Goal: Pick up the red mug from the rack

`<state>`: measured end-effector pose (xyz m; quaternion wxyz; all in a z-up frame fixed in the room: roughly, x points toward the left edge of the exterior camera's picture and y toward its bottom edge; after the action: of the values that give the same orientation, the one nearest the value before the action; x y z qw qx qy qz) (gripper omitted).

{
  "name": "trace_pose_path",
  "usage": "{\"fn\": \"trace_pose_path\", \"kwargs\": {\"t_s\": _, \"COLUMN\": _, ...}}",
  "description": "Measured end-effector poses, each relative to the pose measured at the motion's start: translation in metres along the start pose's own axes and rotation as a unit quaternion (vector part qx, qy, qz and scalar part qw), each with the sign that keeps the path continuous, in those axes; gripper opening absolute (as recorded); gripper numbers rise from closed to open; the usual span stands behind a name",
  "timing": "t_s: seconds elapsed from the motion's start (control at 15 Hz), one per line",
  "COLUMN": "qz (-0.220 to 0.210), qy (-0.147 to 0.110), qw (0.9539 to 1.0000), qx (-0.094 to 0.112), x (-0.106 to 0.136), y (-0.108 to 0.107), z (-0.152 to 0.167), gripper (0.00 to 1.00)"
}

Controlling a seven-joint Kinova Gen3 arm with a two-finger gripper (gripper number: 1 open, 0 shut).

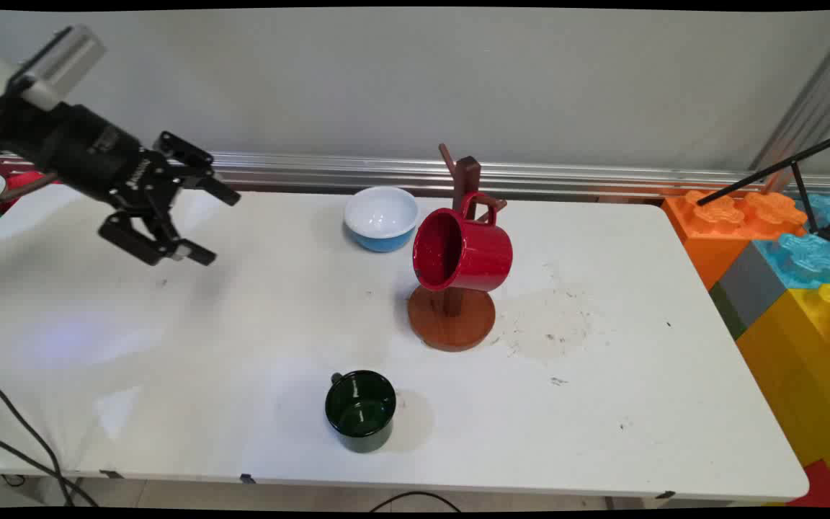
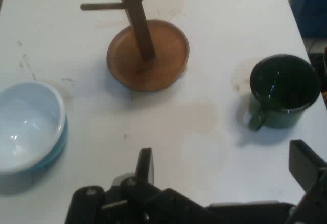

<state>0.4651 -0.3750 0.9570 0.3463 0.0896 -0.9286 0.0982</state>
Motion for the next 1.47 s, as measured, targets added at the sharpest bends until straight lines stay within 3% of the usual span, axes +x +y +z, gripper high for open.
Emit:
{"fn": "trace_pose_path", "kwargs": {"t_s": 0.33, "qz": -0.044, "qy": 0.005, "qw": 0.999, "qx": -0.002, "x": 0.048, "y": 0.004, "z": 0.032, "gripper": 1.0}}
{"fn": "trace_pose_path", "kwargs": {"t_s": 0.73, "qz": -0.089, "qy": 0.015, "qw": 0.996, "qx": 0.0, "x": 0.101, "y": 0.025, "z": 0.089, "gripper": 1.0}}
{"fn": "trace_pose_path", "kwargs": {"t_s": 1.13, "qz": -0.136, "qy": 0.02, "qw": 0.9905, "qx": 0.012, "x": 0.135, "y": 0.055, "z": 0.145, "gripper": 1.0}}
{"fn": "trace_pose_path", "kwargs": {"t_s": 1.47, "qz": -0.166, "qy": 0.027, "qw": 0.985, "qx": 0.038, "x": 0.147, "y": 0.071, "z": 0.186, "gripper": 1.0}}
